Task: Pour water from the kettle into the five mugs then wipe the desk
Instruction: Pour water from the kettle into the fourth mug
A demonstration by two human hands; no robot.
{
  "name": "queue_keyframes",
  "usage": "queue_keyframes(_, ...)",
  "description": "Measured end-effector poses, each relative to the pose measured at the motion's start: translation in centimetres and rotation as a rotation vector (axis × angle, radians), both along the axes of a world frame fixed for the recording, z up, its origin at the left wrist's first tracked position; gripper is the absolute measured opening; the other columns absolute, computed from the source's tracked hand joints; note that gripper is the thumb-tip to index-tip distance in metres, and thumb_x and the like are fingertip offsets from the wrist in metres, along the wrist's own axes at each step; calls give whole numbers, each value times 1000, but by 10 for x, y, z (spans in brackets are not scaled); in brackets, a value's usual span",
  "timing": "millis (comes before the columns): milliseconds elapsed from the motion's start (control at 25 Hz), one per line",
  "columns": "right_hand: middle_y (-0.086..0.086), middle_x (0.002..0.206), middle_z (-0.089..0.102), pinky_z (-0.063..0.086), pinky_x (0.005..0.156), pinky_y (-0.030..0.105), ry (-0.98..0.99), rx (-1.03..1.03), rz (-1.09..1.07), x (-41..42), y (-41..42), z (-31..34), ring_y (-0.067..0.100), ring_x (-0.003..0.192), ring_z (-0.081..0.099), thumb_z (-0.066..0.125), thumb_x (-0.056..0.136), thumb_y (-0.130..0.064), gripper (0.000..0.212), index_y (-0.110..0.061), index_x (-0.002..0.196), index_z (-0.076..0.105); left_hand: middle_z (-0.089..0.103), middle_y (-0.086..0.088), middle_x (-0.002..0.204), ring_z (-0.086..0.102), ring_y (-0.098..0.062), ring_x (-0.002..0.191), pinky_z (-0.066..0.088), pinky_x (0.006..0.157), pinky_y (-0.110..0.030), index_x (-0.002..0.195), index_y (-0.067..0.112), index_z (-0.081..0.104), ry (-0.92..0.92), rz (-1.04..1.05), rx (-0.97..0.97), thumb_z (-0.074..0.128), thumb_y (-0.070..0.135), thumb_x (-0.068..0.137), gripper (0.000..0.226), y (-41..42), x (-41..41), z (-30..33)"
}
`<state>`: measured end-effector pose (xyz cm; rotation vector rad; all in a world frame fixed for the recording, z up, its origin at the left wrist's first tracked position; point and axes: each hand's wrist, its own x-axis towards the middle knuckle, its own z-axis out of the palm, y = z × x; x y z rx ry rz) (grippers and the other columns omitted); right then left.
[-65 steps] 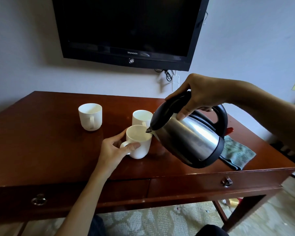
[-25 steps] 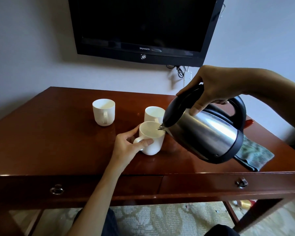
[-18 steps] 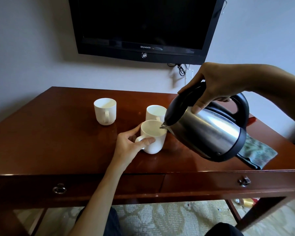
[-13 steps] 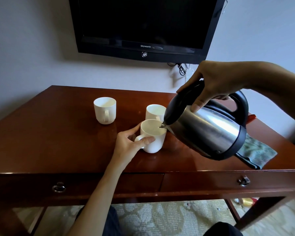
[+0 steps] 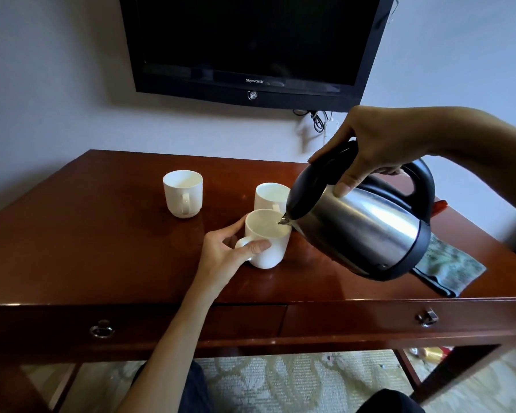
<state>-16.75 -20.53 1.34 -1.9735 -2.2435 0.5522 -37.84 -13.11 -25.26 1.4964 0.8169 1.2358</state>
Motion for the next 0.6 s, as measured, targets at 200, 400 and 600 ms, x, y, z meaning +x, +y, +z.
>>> queue_keyframes(200, 2, 46, 52, 38, 41, 25, 5, -5, -1, 0, -1, 0, 14, 38, 37, 92, 62, -31, 60, -31, 120, 74, 78, 15, 106, 71, -9, 109, 57, 87, -24, 130, 24, 68, -12, -8, 5, 88, 32, 66, 67, -1, 0, 1)
queue_keyframes(400, 0, 45, 54, 38, 40, 23, -10, -2, 6, -3, -1, 2, 12, 37, 38, 91, 64, -31, 60, -30, 121, 73, 78, 15, 107, 70, -10, 109, 57, 91, -27, 131, 21, 68, -17, -4, 1, 88, 35, 65, 70, -1, 1, 1)
queue_keyframes(600, 0, 43, 52, 37, 40, 22, -16, -9, 0, -5, 1, 3, 13, 37, 36, 91, 64, -30, 61, -28, 122, 73, 78, 19, 106, 70, -9, 108, 57, 93, -28, 128, 27, 68, -5, -10, 4, 90, 22, 72, 60, 0, 0, -1)
